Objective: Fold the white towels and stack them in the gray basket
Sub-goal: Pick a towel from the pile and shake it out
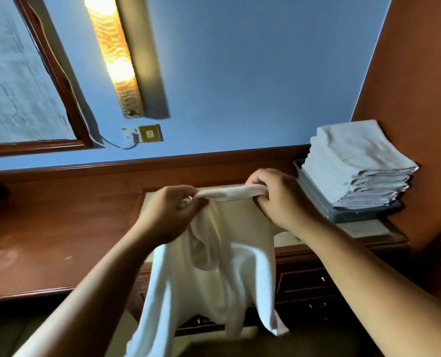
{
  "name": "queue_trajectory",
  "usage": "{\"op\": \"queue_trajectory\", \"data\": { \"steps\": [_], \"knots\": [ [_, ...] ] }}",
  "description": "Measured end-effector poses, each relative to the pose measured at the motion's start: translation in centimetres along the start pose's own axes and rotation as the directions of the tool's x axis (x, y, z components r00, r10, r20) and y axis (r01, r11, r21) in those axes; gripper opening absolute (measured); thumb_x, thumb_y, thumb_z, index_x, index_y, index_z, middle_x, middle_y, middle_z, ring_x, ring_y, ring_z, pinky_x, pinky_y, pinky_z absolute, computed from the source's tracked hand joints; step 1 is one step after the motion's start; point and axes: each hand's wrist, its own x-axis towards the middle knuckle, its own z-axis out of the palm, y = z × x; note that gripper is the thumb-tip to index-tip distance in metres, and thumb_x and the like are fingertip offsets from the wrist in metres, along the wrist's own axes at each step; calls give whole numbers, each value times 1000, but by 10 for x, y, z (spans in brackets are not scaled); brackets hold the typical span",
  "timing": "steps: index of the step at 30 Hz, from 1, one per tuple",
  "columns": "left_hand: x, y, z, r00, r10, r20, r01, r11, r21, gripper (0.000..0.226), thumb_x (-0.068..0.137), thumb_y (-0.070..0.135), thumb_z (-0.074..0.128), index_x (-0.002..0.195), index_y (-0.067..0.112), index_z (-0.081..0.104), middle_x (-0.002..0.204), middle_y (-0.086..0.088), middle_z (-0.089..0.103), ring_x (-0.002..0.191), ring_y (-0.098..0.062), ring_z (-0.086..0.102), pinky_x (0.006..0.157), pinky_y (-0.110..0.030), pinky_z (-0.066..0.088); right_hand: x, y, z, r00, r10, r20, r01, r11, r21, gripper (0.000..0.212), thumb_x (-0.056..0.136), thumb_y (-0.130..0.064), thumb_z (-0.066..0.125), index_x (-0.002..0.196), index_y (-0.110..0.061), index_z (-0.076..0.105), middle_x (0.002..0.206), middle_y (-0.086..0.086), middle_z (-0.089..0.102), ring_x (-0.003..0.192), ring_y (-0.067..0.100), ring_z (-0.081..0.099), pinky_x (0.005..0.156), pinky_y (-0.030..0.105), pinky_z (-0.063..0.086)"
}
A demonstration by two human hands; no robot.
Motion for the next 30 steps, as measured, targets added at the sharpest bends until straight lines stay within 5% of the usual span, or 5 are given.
{"op": "queue_trajectory", "data": {
  "steps": [6,11,20,26,30],
  "knots": [
    [-2,-16,-32,994,-77,-80,75,997,-31,16,92,33,71,77,29,75,67,13,68,60,2,55,57,-26,42,-23,33,10,915,403,20,-401,900,170,16,89,-15,67,90,-29,73,88,-14,71,82,-1,63,64,14,45],
    [-7,-27,-39,983,-183,34,184,982,-48,20,86,39,76,99,27,66,92,13,66,79,0,60,65,-25,44,-24,34,7,723,690,-28,-405,456,793,13,93,-20,60,93,-21,73,89,1,71,87,21,63,82,40,47],
    [-12,30,-41,902,129,413,58,909,-413,47,78,15,61,122,24,46,94,-5,58,75,-13,58,62,-25,50,-42,-62,16,907,103,409,-227,936,267,66,76,-63,72,131,-29,57,95,-8,71,74,5,64,66,20,54],
    [-23,0,-2,925,273,263,-212,948,-239,16,98,21,57,114,22,52,89,6,57,69,1,55,60,-23,46,-34,-62,14,977,215,-13,-193,902,386,19,95,-28,60,77,-23,61,55,-10,58,48,1,53,50,20,42],
    [-65,-96,54,953,-25,303,65,991,-121,28,95,15,47,88,38,61,84,12,64,77,4,63,65,-27,50,-19,-47,-21,880,416,-228,-282,845,454,21,87,-38,61,71,-24,58,56,-21,57,52,-2,50,58,23,41]
  ]
}}
